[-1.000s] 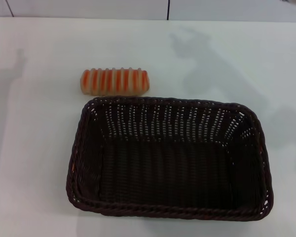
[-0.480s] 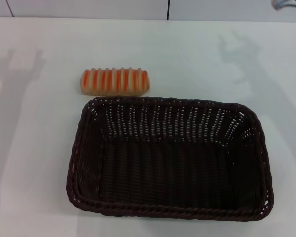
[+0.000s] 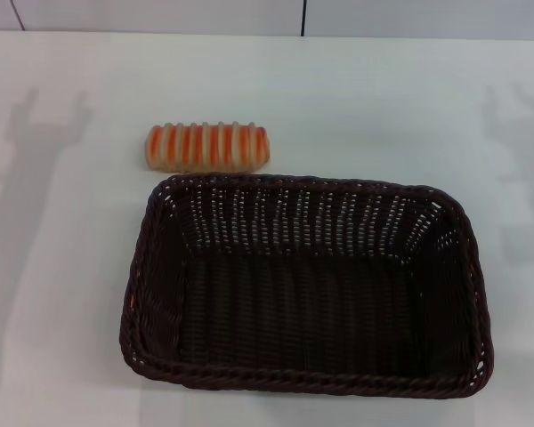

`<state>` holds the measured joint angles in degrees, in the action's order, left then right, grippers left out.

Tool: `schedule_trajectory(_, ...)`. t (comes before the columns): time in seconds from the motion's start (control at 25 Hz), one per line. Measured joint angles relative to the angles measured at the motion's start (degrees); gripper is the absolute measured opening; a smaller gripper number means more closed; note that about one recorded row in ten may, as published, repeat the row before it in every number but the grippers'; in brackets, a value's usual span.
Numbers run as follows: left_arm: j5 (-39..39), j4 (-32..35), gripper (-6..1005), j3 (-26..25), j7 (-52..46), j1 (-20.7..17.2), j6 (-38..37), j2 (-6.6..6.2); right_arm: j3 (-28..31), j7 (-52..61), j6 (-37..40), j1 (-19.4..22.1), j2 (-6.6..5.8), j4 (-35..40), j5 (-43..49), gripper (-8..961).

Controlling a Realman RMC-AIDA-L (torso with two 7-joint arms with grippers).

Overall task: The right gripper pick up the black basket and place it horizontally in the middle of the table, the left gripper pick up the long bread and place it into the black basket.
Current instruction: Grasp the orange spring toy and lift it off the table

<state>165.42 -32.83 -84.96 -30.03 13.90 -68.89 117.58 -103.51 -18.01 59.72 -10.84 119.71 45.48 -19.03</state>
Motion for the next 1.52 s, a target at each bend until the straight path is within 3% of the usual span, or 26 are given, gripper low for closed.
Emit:
schedule_trajectory(0.12, 0.0, -1.8, 818, 0.6, 0.0, -0.5, 2.1, -0.15, -1.8, -2.4, 5.0, -1.0, 0.03, -5.4, -6.0, 367)
schedule_trajectory(0.2, 0.0, -7.7, 817, 2.1, 0.0, -2.4, 8.8, -0.75, -3.2, -3.3, 10.3, -2.3, 0.03, -11.7, -12.0, 367)
schedule_trajectory(0.32, 0.0, -10.5, 817, 3.0, 0.1, -3.3, 11.7, -1.22, -3.4, -3.6, 12.1, -2.7, 0.07, -14.6, -14.6, 368)
schedule_trajectory(0.36, 0.0, -14.0, 817, 4.2, 0.2, -4.3, 15.5, -1.95, -3.4, -3.6, 12.4, -2.8, 0.08, -15.3, -15.4, 368)
schedule_trajectory(0.4, 0.0, -25.2, 817, 6.7, 0.2, -7.1, 28.9, -4.28, -3.4, -3.7, 12.7, -2.8, 0.08, -16.5, -16.6, 368)
schedule_trajectory(0.48, 0.0, -28.3, 817, 7.0, 0.2, -7.8, 32.9, -4.74, -3.4, -3.7, 12.6, -2.9, 0.07, -17.2, -17.1, 368)
schedule_trajectory(0.6, 0.0, -38.5, 817, 7.2, 1.5, -10.0, 47.1, -5.47, -3.2, -3.7, 12.4, -3.3, 0.06, -18.7, -17.2, 367)
schedule_trajectory(0.68, 0.0, -49.4, 817, 6.9, 5.1, -11.0, 64.4, -5.33, -3.1, -3.7, 12.4, -3.8, 0.05, -19.4, -17.2, 367)
schedule_trajectory(0.72, 0.0, -49.4, 816, 6.9, 5.1, -11.0, 64.4, -5.33, -3.1, -3.7, 12.4, -3.8, 0.05, -19.4, -17.2, 367)
schedule_trajectory(0.76, 0.0, -51.9, 816, 6.7, 6.2, -10.9, 69.3, -5.01, -3.0, -3.7, 12.4, -4.0, 0.06, -19.7, -17.2, 367)
schedule_trajectory(0.8, 0.0, -56.9, 816, 5.6, 9.0, -9.9, 81.4, -3.73, -3.0, -3.5, 12.4, -4.2, 0.07, -19.9, -17.3, 367)
schedule_trajectory(0.84, 0.0, -56.9, 816, 5.6, 9.0, -9.9, 81.4, -3.73, -3.0, -3.5, 12.4, -4.2, 0.07, -19.9, -17.3, 367)
schedule_trajectory(0.88, 0.0, -58.9, 816, 4.7, 10.3, -9.0, 86.6, -2.93, -3.0, -3.3, 12.4, -4.4, 0.01, -19.9, -17.4, 368)
schedule_trajectory(0.96, -0.1, -61.8, 816, 2.0, 13.7, -6.4, 98.1, -0.99, -3.0, -3.2, 12.4, -4.6, -0.07, -20.0, -17.4, 368)
schedule_trajectory(1.0, -0.3, -62.6, 816, -0.1, 16.2, -2.9, 108.4, 0.46, -3.0, -3.1, 12.0, -4.8, -0.13, -20.0, -17.5, 368)
schedule_trajectory(1.04, -0.3, -62.6, 816, -0.1, 16.2, -2.9, 108.4, 0.46, -3.0, -3.1, 12.0, -4.8, -0.13, -20.0, -17.5, 368)
schedule_trajectory(1.12, -0.8, -61.2, 816, -0.2, 16.2, 2.0, 116.7, 0.65, -3.0, -3.1, 10.9, -5.0, -0.2, -20.1, -17.7, 368)
schedule_trajectory(1.24, -0.8, -59.3, 815, -0.2, 15.6, 4.9, 119.9, 0.73, -3.0, -3.1, 10.4, -5.0, -0.23, -20.1, -17.9, 367)
schedule_trajectory(1.36, -0.9, -55.0, 815, -0.4, 14.6, 9.1, 123.4, 0.78, -3.1, -3.1, 10.1, -5.0, -0.19, -20.1, -18.0, 367)
schedule_trajectory(1.4, -1.0, -50.4, 815, -0.3, 13.8, 13.3, 125.8, 0.82, -3.4, -3.1, 10.1, -4.9, -0.18, -20.1, -18.0, 367)
schedule_trajectory(1.52, -1.4, -46.8, 815, -0.2, 13.5, 16.2, 126.8, 0.93, -3.6, -3.1, 10.1, -4.8, -0.18, -20.1, -18.0, 367)
